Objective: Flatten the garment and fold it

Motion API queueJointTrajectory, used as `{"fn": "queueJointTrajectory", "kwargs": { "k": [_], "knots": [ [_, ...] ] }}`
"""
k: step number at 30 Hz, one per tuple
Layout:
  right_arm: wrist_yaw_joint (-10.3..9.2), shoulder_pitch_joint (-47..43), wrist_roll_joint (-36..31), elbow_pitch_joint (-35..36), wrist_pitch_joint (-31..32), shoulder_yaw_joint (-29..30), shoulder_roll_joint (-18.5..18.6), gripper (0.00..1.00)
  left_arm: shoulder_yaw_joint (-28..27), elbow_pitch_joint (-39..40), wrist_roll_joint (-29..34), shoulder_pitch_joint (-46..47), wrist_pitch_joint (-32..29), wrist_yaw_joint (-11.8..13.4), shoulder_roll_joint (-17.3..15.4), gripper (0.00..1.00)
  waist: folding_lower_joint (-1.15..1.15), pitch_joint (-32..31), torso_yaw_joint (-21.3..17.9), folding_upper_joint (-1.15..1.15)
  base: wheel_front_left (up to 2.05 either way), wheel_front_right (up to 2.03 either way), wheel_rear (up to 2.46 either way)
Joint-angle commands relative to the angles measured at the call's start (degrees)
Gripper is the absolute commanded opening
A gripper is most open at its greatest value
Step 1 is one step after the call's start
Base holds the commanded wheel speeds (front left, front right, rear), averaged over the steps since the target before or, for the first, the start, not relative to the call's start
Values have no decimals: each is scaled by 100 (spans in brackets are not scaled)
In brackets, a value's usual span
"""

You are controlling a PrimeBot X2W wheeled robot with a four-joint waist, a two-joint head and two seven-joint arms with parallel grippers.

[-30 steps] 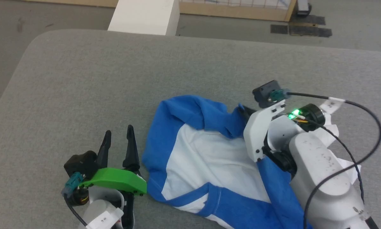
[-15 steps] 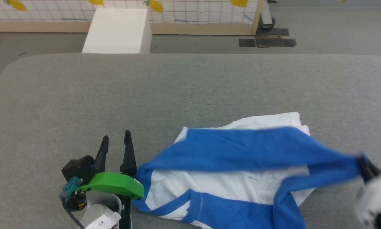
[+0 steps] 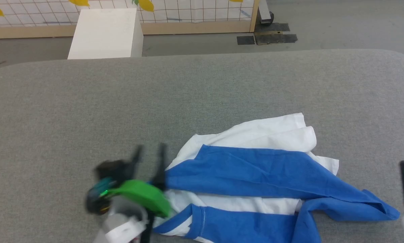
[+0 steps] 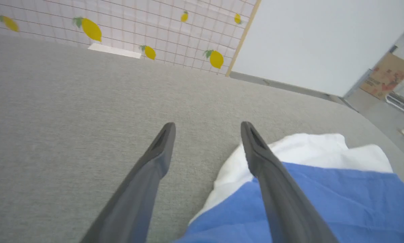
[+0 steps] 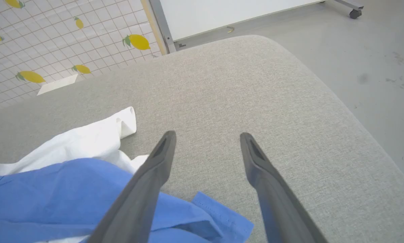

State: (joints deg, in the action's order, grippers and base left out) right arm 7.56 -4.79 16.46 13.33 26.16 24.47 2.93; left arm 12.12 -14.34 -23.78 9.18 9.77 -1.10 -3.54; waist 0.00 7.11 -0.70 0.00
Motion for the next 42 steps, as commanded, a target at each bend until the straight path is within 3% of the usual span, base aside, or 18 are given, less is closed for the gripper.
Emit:
{"fn": "queueJointTrajectory", "kwargs": {
  "k": [1,6,10,14,18,25,26,28,29,37,42],
  "knots": [
    [-8,96,-39,21,-66,114,-3,100,273,8,140,201,-363,-169,-68,100,0,8,23,0,0,0,0],
    [-8,190,-203,-37,-103,377,-4,100,1641,84,367,829,-2398,-580,-328,100,0,55,101,0,0,0,0],
    [-8,200,-137,-156,-97,304,-4,100,2668,296,129,1413,-3279,-633,-440,100,0,128,100,0,0,0,0],
    [-8,238,-44,-265,-129,171,-4,100,3542,192,-328,2005,-3595,-636,-503,100,0,254,42,0,0,0,0],
    [-8,307,-45,-350,-173,129,-5,100,4303,-238,-822,2618,-3518,-637,-385,100,0,392,-50,0,0,0,0],
    [-8,354,-107,-388,-202,152,-5,100,4993,-963,-1363,3095,-3321,-637,-251,100,0,492,-147,0,0,0,0],
    [-8,360,-107,-398,-205,154,-5,100,5059,-1057,-1416,3144,-3269,-638,-239,91,0,495,-153,0,0,0,0],
    [-8,365,-105,-413,-215,161,-5,100,5125,-1145,-1545,3208,-3061,-638,-210,4,0,496,-156,0,0,0,0],
    [-8,362,-109,-419,-221,167,-5,100,5135,-1180,-1622,3230,-2984,-638,-198,0,0,493,-149,0,0,0,0],
    [-8,260,-218,-487,-240,221,-5,100,4519,-1235,-2282,3417,-2216,-599,-262,0,0,256,72,0,0,0,0],
    [-8,159,-233,-528,-205,190,-5,100,4577,-1228,-2331,3405,-2435,-566,-437,0,0,91,252,0,0,0,0]
  ]
}}
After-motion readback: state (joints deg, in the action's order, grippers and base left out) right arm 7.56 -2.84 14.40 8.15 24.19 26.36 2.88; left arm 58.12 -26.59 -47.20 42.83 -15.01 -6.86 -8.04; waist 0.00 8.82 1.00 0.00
